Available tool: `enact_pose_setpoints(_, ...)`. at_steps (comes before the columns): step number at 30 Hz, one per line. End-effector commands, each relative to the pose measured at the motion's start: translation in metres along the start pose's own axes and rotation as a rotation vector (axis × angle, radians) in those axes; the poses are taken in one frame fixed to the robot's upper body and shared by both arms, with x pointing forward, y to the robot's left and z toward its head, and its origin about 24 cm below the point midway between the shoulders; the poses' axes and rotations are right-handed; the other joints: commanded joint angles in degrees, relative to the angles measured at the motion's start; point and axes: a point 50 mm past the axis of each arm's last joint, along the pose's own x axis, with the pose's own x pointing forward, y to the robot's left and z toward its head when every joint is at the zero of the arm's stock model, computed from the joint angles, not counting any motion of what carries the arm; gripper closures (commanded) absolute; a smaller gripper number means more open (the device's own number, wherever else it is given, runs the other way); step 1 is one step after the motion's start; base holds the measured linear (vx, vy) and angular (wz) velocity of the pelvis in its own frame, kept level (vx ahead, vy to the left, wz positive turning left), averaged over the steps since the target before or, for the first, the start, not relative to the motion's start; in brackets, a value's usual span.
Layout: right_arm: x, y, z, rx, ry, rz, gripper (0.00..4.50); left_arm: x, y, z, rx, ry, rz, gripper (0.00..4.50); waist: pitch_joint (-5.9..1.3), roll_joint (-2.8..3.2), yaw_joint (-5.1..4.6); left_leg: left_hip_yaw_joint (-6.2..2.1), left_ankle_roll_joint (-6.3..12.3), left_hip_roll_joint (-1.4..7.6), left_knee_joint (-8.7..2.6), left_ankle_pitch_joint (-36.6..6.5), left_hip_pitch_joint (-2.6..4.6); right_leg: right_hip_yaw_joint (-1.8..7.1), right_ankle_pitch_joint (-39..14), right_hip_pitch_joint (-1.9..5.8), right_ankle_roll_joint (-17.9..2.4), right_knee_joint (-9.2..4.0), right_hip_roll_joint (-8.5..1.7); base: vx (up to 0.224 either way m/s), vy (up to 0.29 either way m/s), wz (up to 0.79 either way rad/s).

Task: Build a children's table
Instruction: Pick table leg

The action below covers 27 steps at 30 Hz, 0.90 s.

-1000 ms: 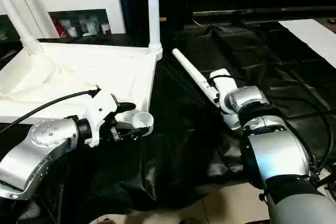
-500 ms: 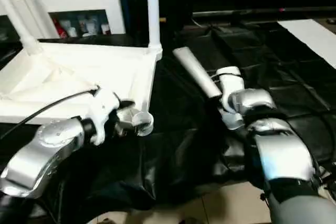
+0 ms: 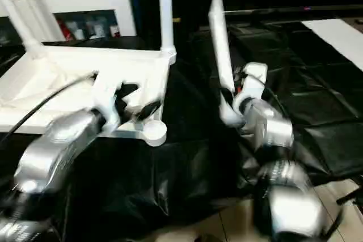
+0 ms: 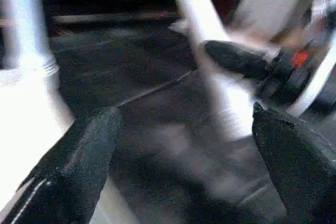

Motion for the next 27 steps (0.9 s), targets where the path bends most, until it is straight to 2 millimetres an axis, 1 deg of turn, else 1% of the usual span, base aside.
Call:
enact_pose_setpoints(1, -0.004, 0.013, 0.015, 0.026, -0.116, 0.092, 2.66, 0.004, -0.002, 0.009, -0.129, -0.04, -0.035, 0.0, -4.51, -0.78, 0.36, 1.19, 5.13, -0.37, -3.24, -4.9, -0.52, 2.01, -13.9, 4.66, -8.8, -4.27, -2.34, 0.0, 0.0, 0.0)
enact_pose_setpoints(2, -0.008, 0.022, 0.015, 0.039, -0.14, 0.146, 2.66, 0.01, -0.006, 0.015, -0.22, -0.084, -0.075, 0.0, -4.4, -0.67, 0.47, 1.16, 5.49, -0.43, -3.31, -5.0, -0.56, 1.99, -14.1, 4.58, -8.7, -4.36, -2.12, 0.0, 0.0, 0.0)
enact_pose_setpoints(3, -0.01, 0.026, 0.015, 0.039, -0.145, 0.163, 2.66, 0.012, -0.006, 0.018, -0.242, -0.102, -0.085, 0.0, -4.38, -0.68, 0.62, 1.32, 5.67, -0.63, -3.2, -5.4, -0.39, 1.95, -14.7, 4.42, -8.4, -4.72, -2.04, 0.0, 0.0, 0.0)
enact_pose_setpoints(4, -0.01, 0.027, 0.015, 0.039, -0.146, 0.165, 2.66, 0.012, -0.006, 0.018, -0.245, -0.104, -0.087, 0.0, -4.31, -0.78, 0.65, 1.19, 5.71, -0.68, -3.36, -5.8, -0.5, 1.87, -15.9, 4.57, -7.7, -4.92, -2.0, 0.0, 0.0, 0.0)
enact_pose_setpoints(5, -0.011, 0.032, 0.015, 0.03, -0.147, 0.188, 2.66, 0.015, -0.006, 0.021, -0.277, -0.12, -0.095, 0.0, -4.39, -0.57, 0.65, 1.07, 5.5, -0.58, -3.42, -5.8, -0.43, 1.82, -16.2, 4.56, -7.4, -4.81, -2.05, 0.0, 0.0, 0.0)
enact_pose_setpoints(6, -0.013, 0.04, 0.013, 0.016, -0.14, 0.224, 2.66, 0.018, -0.006, 0.024, -0.309, -0.141, -0.109, 0.0, -4.31, -0.7, 0.56, 1.09, 5.29, -0.7, -3.42, -5.8, -0.53, 1.78, -17.1, 4.61, -6.6, -5.04, -2.03, 0.0, 0.0, 0.0)
enact_pose_setpoints(7, -0.014, 0.046, 0.01, -0.012, -0.128, 0.251, 2.66, 0.02, -0.006, 0.027, -0.337, -0.15, -0.122, 0.0, -4.32, -0.49, 0.59, 1.17, 5.1, -0.77, -3.41, -5.8, -0.5, 1.76, -17.9, 4.6, -5.7, -5.32, -1.94, 0.0, 0.0, 0.0)
enact_pose_setpoints(8, -0.017, 0.056, 0.005, -0.049, -0.105, 0.302, 2.66, 0.023, -0.007, 0.031, -0.37, -0.164, -0.14, 0.0, -4.31, -0.3, 0.59, 1.1, 4.88, -0.81, -3.45, -5.7, -0.52, 1.71, -18.2, 4.59, -5.2, -5.4, -1.9, 0.0, 0.0, 0.0)
enact_pose_setpoints(9, -0.016, 0.058, 0.003, -0.059, -0.098, 0.309, 2.66, 0.023, -0.007, 0.031, -0.376, -0.163, -0.14, 0.0, -4.34, -0.38, 0.6, 1.1, 4.85, -0.8, -3.45, -5.7, -0.51, 1.67, -18.3, 4.61, -4.9, -5.51, -1.89, 0.0, 0.0, 0.0)
enact_pose_setpoints(10, -0.016, 0.062, 0.0, -0.078, -0.087, 0.322, 2.66, 0.024, -0.007, 0.031, -0.388, -0.162, -0.14, 0.0, -4.29, -0.42, 0.37, 0.88, 4.63, -0.76, -3.6, -5.9, -0.88, 1.58, -18.6, 4.87, -4.6, -5.5, -2.04, 0.0, 0.0, 0.0)
enact_pose_setpoints(11, -0.017, 0.07, -0.008, -0.104, -0.063, 0.352, 2.66, 0.026, -0.007, 0.028, -0.393, -0.146, -0.128, 0.0, -4.28, -0.39, 0.36, 0.91, 4.4, -0.7, -3.6, -6.1, -0.73, 1.58, -19.0, 4.74, -4.5, -5.57, -2.03, 0.0, 0.0, 0.0)
enact_pose_setpoints(12, -0.018, 0.075, -0.012, -0.121, -0.05, 0.371, 2.66, 0.028, -0.007, 0.026, -0.397, -0.132, -0.118, 0.0, -4.23, -0.15, 0.4, 0.9, 4.38, -0.68, -3.59, -6.8, -0.54, 1.64, -19.8, 4.48, -4.3, -5.74, -2.09, 0.0, 0.0, 0.0)
enact_pose_setpoints(14, -0.018, 0.082, -0.016, -0.134, -0.043, 0.393, 2.66, 0.029, -0.006, 0.023, -0.415, -0.117, -0.105, 0.0, -4.17, -0.25, 0.43, 0.94, 4.2, -0.74, -3.67, -7.1, -0.54, 1.65, -20.6, 4.47, -3.7, -5.92, -2.05, 0.0, 0.0, 0.0)
enact_pose_setpoints(15, -0.018, 0.084, -0.016, -0.131, -0.041, 0.399, 2.66, 0.029, -0.005, 0.022, -0.419, -0.114, -0.099, 0.0, -4.22, -0.21, 0.51, 0.88, 4.13, -0.71, -3.65, -7.1, -0.5, 1.65, -20.6, 4.51, -3.6, -5.8, -2.07, 0.0, 0.0, 0.0)
enact_pose_setpoints(16, -0.017, 0.089, -0.02, -0.14, -0.029, 0.409, 2.67, 0.03, -0.003, 0.02, -0.429, -0.11, -0.081, 0.0, -4.18, 0.18, 0.51, 0.81, 4.17, -0.72, -3.69, -7.2, -0.56, 1.65, -20.6, 4.44, -3.6, -5.82, -2.07, 0.0, 0.0, 0.0)
enact_pose_setpoints(17, -0.016, 0.091, -0.024, -0.163, -0.014, 0.411, 2.67, 0.031, -0.002, 0.02, -0.44, -0.112, -0.074, 0.0, -4.23, 0.0, 0.48, 0.77, 3.97, -0.65, -3.7, -7.2, -0.56, 1.6, -20.3, 4.47, -3.5, -5.84, -2.05, 0.0, 0.0, 0.0)
enact_pose_setpoints(18, -0.015, 0.093, -0.028, -0.194, 0.012, 0.413, 2.67, 0.031, -0.001, 0.021, -0.457, -0.121, -0.071, 0.0, -4.25, 0.13, 0.48, 0.71, 3.83, -0.61, -3.75, -7.1, -0.55, 1.63, -19.8, 4.52, -3.6, -5.76, -2.06, 0.0, 0.0, 0.0)
enact_pose_setpoints(20, -0.012, 0.094, -0.034, -0.278, 0.05, 0.389, 2.67, 0.032, 0.001, 0.024, -0.484, -0.131, -0.066, 0.0, -4.28, 0.13, 0.43, 0.71, 3.49, -0.58, -3.72, -6.6, -0.62, 1.7, -17.7, 4.53, -4.3, -5.6, -2.09, 0.0, 0.0, 0.0)
enact_pose_setpoints(22, -0.007, 0.096, -0.039, -0.34, 0.082, 0.345, 2.67, 0.033, 0.005, 0.023, -0.48, -0.117, -0.012, 0.29, -4.29, 0.05, 0.37, 0.67, 3.11, -0.55, -3.73, -6.6, -0.62, 1.72, -17.3, 4.59, -4.6, -5.42, -2.13, 0.0, 0.0, 0.0)
enact_pose_setpoints(24, -0.002, 0.098, -0.043, -0.404, 0.102, 0.323, 2.67, 0.035, 0.011, 0.023, -0.475, -0.111, 0.06, 0.39, -4.19, 0.04, 0.18, 0.71, 3.0, -0.69, -3.77, -7.4, -0.5, 1.73, -17.8, 4.55, -4.5, -5.53, -2.06, 0.0, 0.0, 0.0)
enact_pose_setpoints(26, 0.0, 0.101, -0.045, -0.456, 0.11, 0.329, 2.67, 0.037, 0.015, 0.024, -0.484, -0.124, 0.113, 0.62, -4.19, -0.26, 0.29, 0.72, 3.01, -0.74, -3.7, -7.3, -0.6, 1.76, -17.8, 4.69, -4.1, -5.49, -2.15, 0.0, 0.0, 0.0)
enact_pose_setpoints(27, 0.001, 0.103, -0.046, -0.475, 0.113, 0.331, 2.67, 0.037, 0.016, 0.025, -0.489, -0.131, 0.134, 0.74, -4.24, -0.13, 0.32, 0.73, 3.14, -0.73, -3.67, -7.2, -0.61, 1.79, -17.7, 4.67, -3.9, -5.47, -2.18, 0.0, 0.0, 0.0)
